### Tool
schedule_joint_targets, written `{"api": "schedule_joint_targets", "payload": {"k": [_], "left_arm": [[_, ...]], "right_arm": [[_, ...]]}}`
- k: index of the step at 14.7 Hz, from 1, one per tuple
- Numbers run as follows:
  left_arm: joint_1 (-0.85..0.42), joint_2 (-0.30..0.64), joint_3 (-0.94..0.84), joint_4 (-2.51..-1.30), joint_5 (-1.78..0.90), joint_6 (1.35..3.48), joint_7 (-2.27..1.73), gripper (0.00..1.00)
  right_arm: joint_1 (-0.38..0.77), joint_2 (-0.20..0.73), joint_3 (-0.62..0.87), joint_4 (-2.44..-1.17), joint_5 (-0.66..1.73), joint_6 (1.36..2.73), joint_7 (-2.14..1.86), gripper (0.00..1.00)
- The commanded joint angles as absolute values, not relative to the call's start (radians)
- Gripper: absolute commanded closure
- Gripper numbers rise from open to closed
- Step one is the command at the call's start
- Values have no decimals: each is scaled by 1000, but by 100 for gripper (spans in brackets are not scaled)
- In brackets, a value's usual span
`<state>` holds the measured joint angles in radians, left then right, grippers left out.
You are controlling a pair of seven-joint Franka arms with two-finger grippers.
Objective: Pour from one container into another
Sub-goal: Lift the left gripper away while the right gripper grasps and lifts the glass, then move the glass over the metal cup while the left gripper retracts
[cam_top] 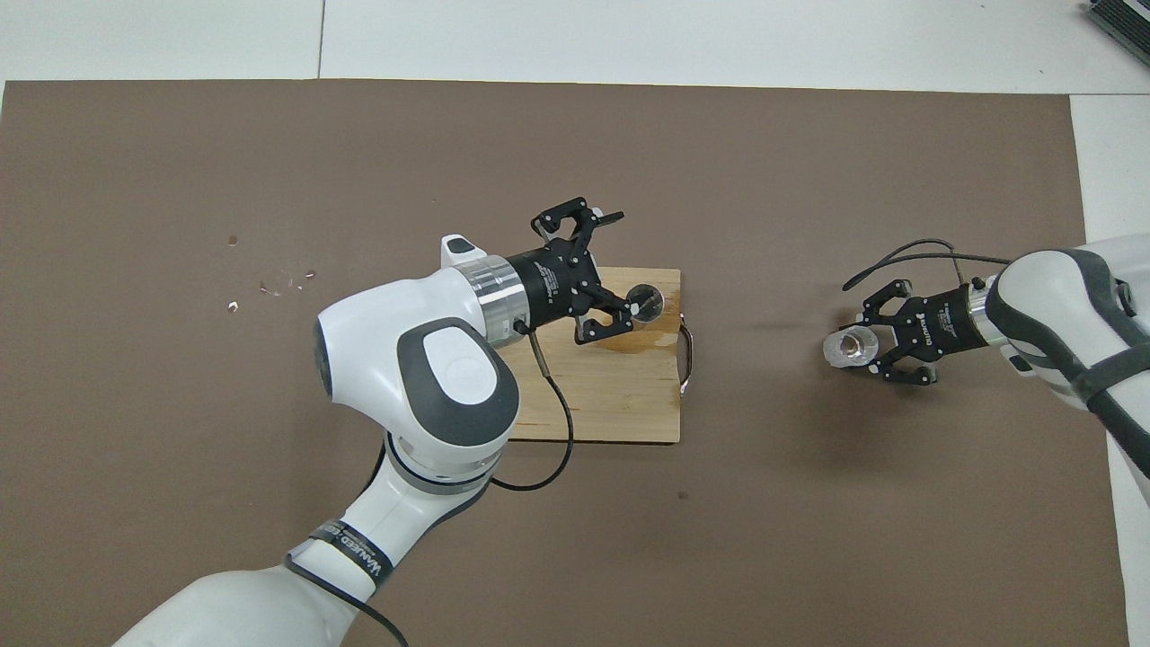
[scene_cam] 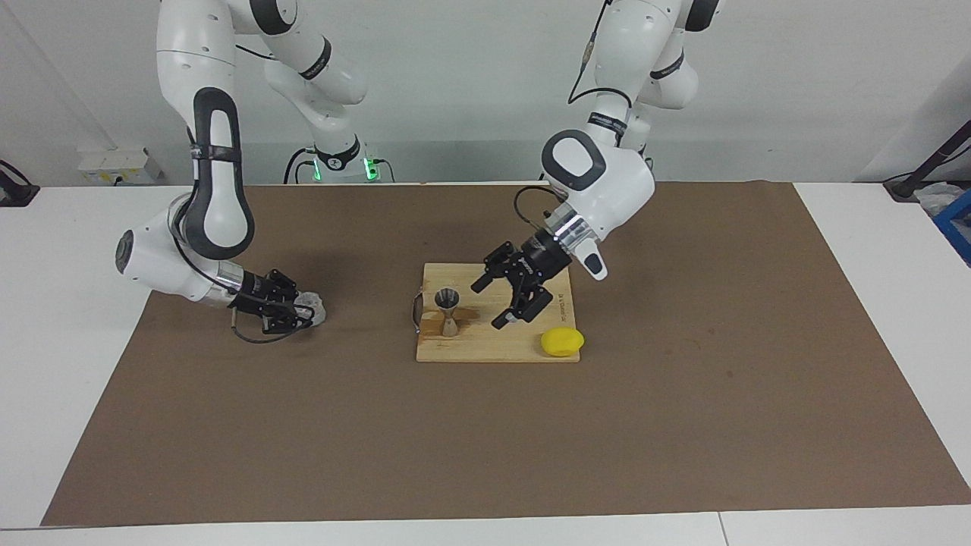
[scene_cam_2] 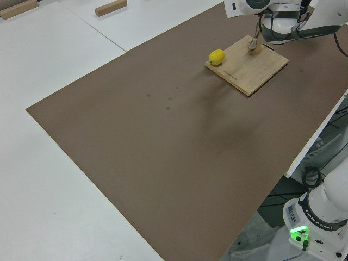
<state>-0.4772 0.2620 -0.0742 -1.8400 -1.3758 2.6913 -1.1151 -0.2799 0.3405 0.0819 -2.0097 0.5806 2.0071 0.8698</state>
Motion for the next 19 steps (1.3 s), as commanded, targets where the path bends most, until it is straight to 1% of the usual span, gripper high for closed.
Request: {"api": "schedule_joint_targets", "payload": {"k": [1, 5, 7, 8, 11, 13, 15, 17, 19], "left_arm": [[-401, 195, -81, -1896, -1261, 2646, -1124, 0], [-315, 173, -80, -1896, -972, 2570, -1131, 0], [-255, 158, -78, -1896, -861, 2534, -1135, 0], [-218, 150, -66, -1888, -795, 2472, -1134, 0], [-112, 150, -54, -1821, -432, 2275, -1108, 0], [-85, 147, -52, -1813, -329, 2249, -1082, 0], [-83, 146, -51, -1813, -237, 2202, -995, 0], [-81, 134, -51, -1813, -119, 2134, -828, 0], [-63, 130, -51, -1806, -92, 2074, -631, 0]], "right_arm": [[-284, 298, 86, -2014, 611, 2002, 873, 100], [-203, 252, 86, -1987, 607, 2011, 1036, 100], [-158, 244, 86, -1958, 595, 2014, 1144, 100], [-140, 242, 86, -1936, 594, 2014, 1194, 100], [-75, 242, 81, -1892, 589, 2016, 1326, 100], [-34, 241, 83, -1867, 562, 2020, 1400, 100], [15, 242, 81, -1841, 522, 2022, 1443, 100], [55, 242, 84, -1813, 448, 2048, 1521, 100], [116, 244, 84, -1804, 347, 2088, 1612, 100]]}}
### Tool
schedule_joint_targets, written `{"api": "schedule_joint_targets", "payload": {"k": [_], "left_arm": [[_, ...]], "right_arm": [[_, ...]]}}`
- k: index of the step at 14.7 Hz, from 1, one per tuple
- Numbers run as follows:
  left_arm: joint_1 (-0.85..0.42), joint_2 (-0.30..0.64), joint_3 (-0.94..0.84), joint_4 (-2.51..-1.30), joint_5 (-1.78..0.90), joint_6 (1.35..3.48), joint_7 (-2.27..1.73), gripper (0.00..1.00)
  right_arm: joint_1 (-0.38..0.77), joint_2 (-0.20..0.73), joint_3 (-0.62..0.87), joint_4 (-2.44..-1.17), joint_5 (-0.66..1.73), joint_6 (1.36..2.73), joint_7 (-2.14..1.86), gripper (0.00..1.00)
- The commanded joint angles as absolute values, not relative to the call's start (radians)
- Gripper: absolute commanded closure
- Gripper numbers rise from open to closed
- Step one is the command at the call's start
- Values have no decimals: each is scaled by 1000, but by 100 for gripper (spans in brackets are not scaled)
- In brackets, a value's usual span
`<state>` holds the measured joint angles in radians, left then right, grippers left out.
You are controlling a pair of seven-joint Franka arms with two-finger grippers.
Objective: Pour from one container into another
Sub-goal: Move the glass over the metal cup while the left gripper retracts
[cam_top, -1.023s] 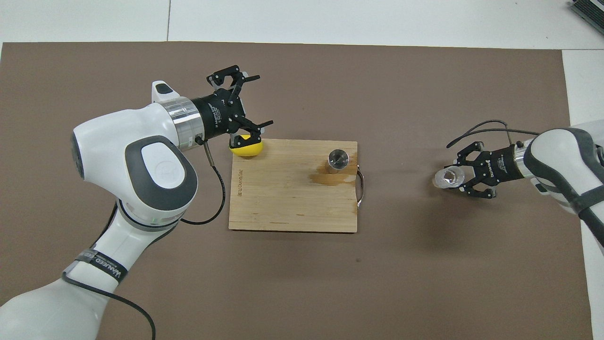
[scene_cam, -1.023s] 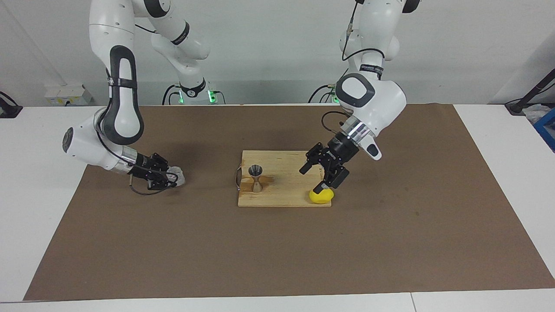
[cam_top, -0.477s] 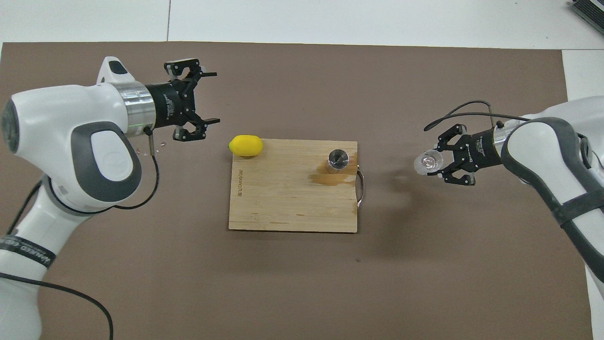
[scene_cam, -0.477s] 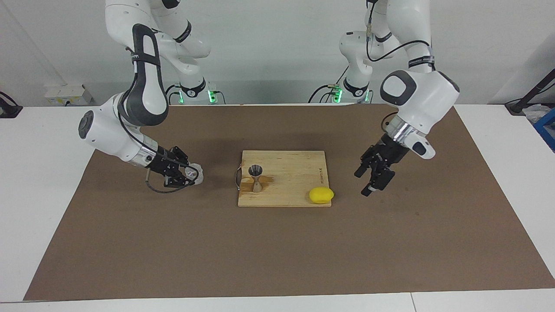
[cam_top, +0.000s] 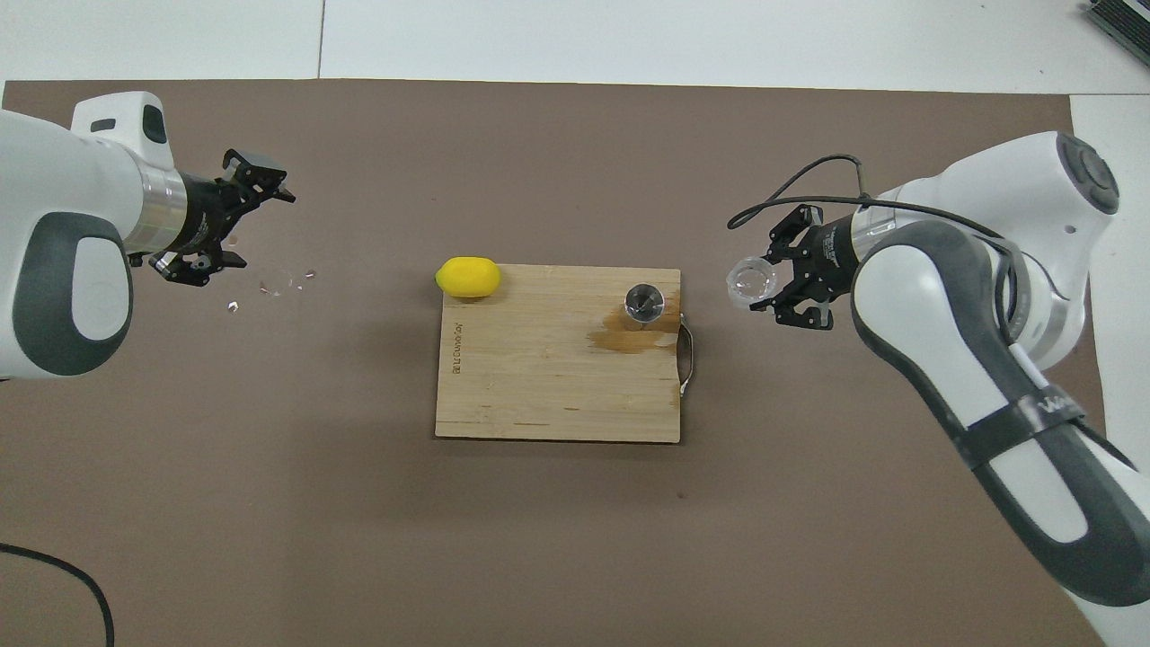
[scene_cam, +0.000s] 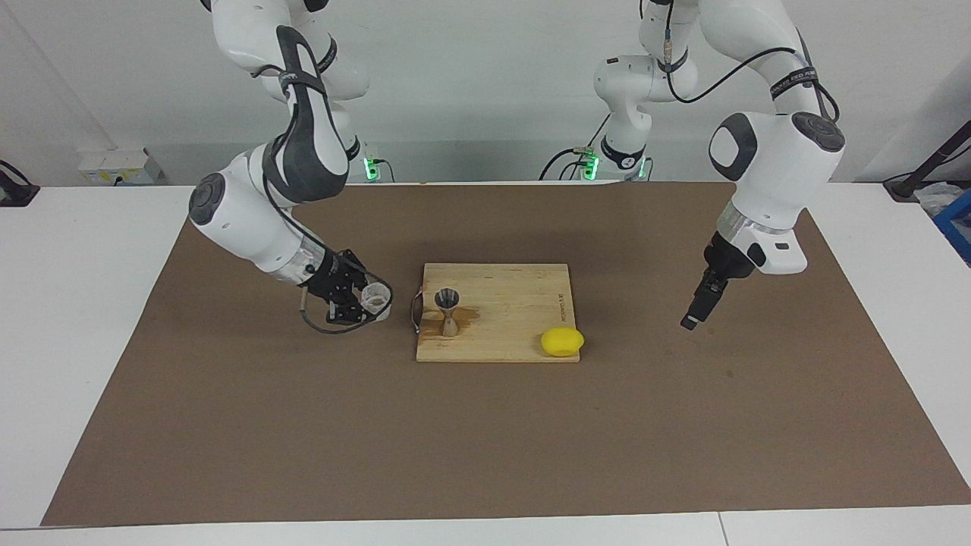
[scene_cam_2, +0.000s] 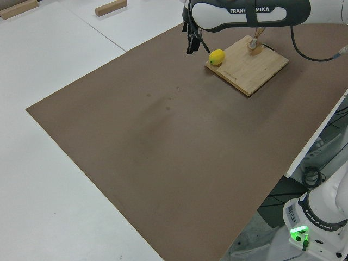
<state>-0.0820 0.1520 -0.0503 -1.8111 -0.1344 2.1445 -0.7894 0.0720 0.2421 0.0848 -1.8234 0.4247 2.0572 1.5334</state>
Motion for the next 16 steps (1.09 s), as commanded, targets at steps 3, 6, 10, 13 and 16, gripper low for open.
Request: {"api": "schedule_joint_targets", "payload": {"k": [3, 6, 10, 13, 16], "left_arm": [[-45, 95, -48, -1804, -45, 1947, -248, 0], [9, 43, -54, -1802, -44, 1858, -45, 0], [49, -41, -81, -1763, -46, 1706, -12, 0], [40, -41, -87, -1660, -43, 1570, 14, 0], [38, -14, -90, -1557, -3, 1482, 71, 0]], "right_arm": [[170, 250, 86, -1780, 244, 2117, 1706, 100], [218, 252, 84, -1761, 197, 2117, 1735, 100], [264, 255, 87, -1747, 49, 2140, 1821, 100], [290, 255, 86, -1740, 6, 2146, 1825, 100], [310, 256, 87, -1740, -63, 2148, 1827, 100]]}}
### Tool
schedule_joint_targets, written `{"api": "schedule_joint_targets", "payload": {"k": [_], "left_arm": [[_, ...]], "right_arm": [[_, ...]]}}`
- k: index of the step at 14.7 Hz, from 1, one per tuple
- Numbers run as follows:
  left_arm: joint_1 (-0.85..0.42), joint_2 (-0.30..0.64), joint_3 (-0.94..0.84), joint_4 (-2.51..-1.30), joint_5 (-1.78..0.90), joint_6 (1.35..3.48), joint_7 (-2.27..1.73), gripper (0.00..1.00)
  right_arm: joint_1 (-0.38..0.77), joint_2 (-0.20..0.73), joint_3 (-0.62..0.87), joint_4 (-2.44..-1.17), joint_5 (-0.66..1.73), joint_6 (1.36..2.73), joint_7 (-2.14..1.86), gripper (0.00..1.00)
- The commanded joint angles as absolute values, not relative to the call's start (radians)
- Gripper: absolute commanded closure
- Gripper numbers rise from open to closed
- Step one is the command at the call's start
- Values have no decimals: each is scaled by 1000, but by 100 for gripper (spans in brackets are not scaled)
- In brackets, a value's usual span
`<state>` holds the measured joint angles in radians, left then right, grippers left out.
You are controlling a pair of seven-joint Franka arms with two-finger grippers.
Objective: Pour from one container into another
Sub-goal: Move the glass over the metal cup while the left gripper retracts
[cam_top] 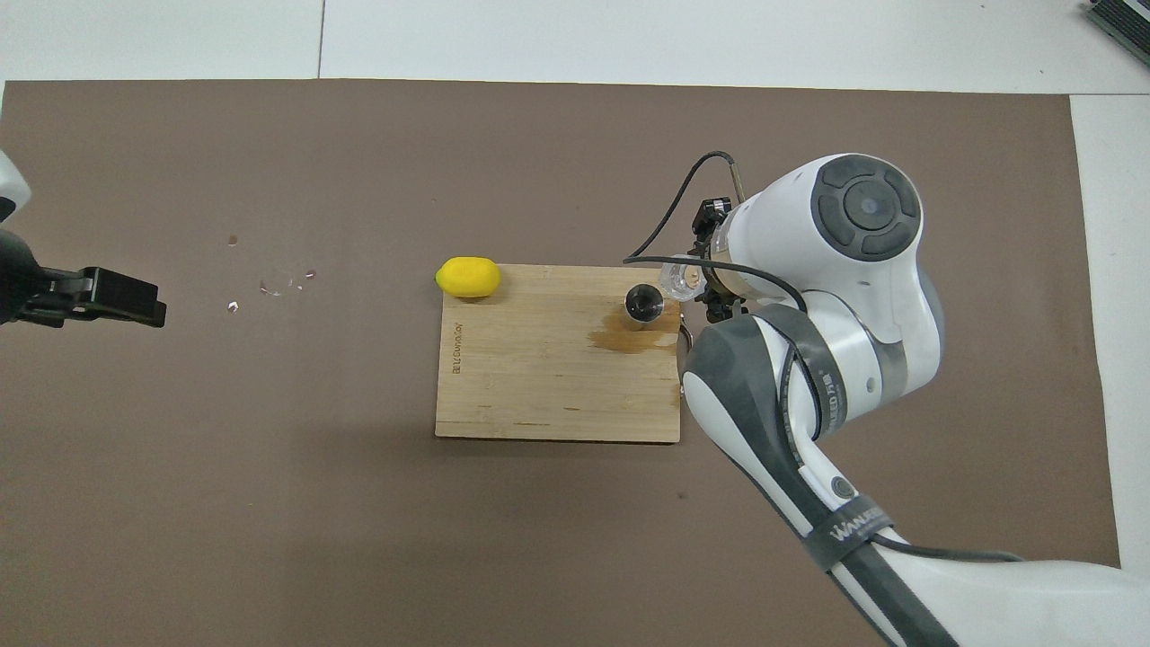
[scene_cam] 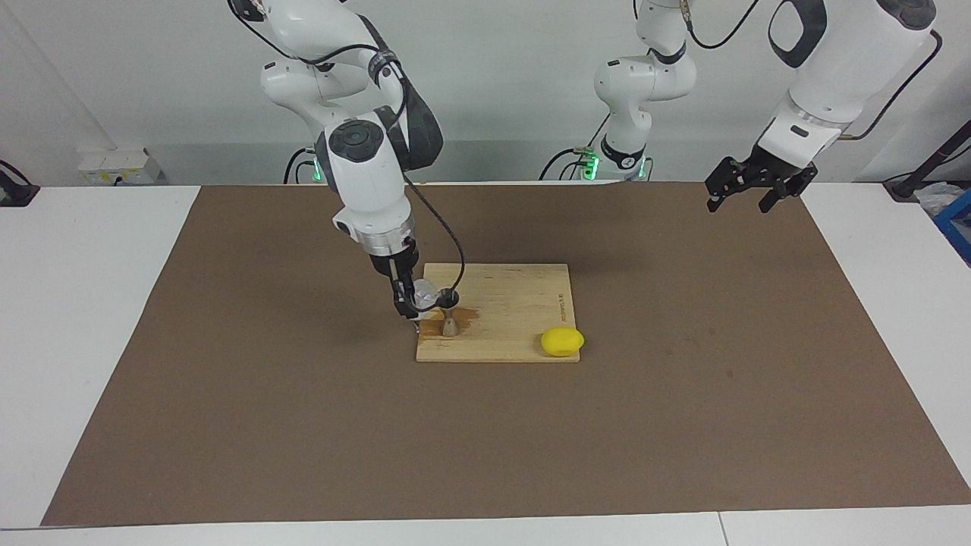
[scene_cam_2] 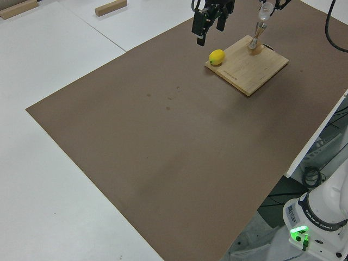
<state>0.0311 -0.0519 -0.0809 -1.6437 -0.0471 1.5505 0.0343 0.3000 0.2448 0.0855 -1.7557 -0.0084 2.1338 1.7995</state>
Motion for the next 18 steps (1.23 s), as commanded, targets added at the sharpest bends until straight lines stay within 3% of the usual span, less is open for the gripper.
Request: {"api": "schedule_joint_targets", "payload": {"k": [1, 5, 18], "left_arm": [[38, -15, -91, -1559, -8, 1488, 71, 0], [40, -90, -91, -1686, -11, 1506, 67, 0], [32, -92, -94, -1680, -48, 1536, 47, 0]], "right_arm": [[314, 256, 87, -1740, -81, 2148, 1825, 100], [339, 256, 87, -1747, -155, 2154, 1827, 100], [411, 258, 86, -1761, -403, 2143, 1830, 100]]}}
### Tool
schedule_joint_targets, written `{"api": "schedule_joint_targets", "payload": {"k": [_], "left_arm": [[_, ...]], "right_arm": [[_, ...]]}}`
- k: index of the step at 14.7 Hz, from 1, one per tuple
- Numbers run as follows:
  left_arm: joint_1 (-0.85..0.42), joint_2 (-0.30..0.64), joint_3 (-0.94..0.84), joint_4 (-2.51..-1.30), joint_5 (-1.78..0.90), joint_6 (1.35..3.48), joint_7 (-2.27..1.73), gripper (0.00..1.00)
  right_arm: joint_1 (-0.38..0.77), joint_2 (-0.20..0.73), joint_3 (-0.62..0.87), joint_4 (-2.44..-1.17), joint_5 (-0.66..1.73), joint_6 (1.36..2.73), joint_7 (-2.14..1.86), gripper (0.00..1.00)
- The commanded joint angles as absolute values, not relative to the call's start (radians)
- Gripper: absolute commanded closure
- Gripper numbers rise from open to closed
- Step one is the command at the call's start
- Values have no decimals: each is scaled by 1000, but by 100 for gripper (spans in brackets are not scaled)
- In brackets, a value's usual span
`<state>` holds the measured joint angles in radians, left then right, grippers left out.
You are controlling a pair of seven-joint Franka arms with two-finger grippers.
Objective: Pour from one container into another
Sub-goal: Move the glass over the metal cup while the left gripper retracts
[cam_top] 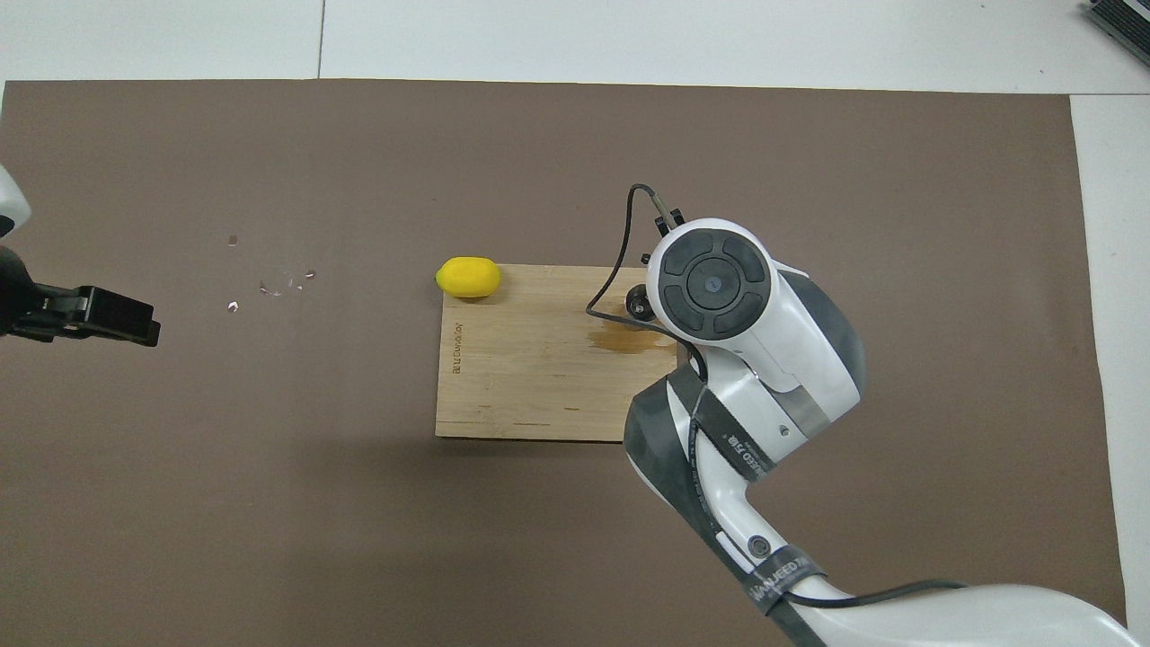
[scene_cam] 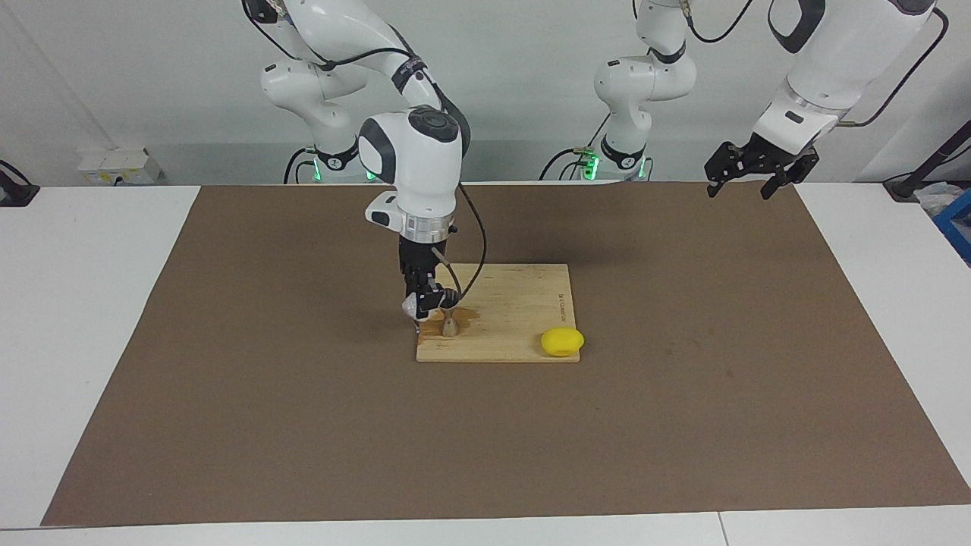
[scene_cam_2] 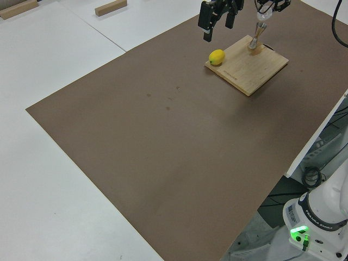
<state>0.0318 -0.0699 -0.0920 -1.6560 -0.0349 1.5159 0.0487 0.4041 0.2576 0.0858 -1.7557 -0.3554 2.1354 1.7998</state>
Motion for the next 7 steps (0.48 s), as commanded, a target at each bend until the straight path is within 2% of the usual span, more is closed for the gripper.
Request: {"api": "schedule_joint_targets", "payload": {"k": [1, 7], "left_arm": [[32, -94, -92, -1681, -48, 1529, 48, 0], [32, -98, -92, -1687, -48, 1522, 43, 0]], "right_arm": [[413, 255, 87, -1769, -420, 2141, 1830, 100], [425, 253, 87, -1772, -466, 2132, 1830, 100]]}}
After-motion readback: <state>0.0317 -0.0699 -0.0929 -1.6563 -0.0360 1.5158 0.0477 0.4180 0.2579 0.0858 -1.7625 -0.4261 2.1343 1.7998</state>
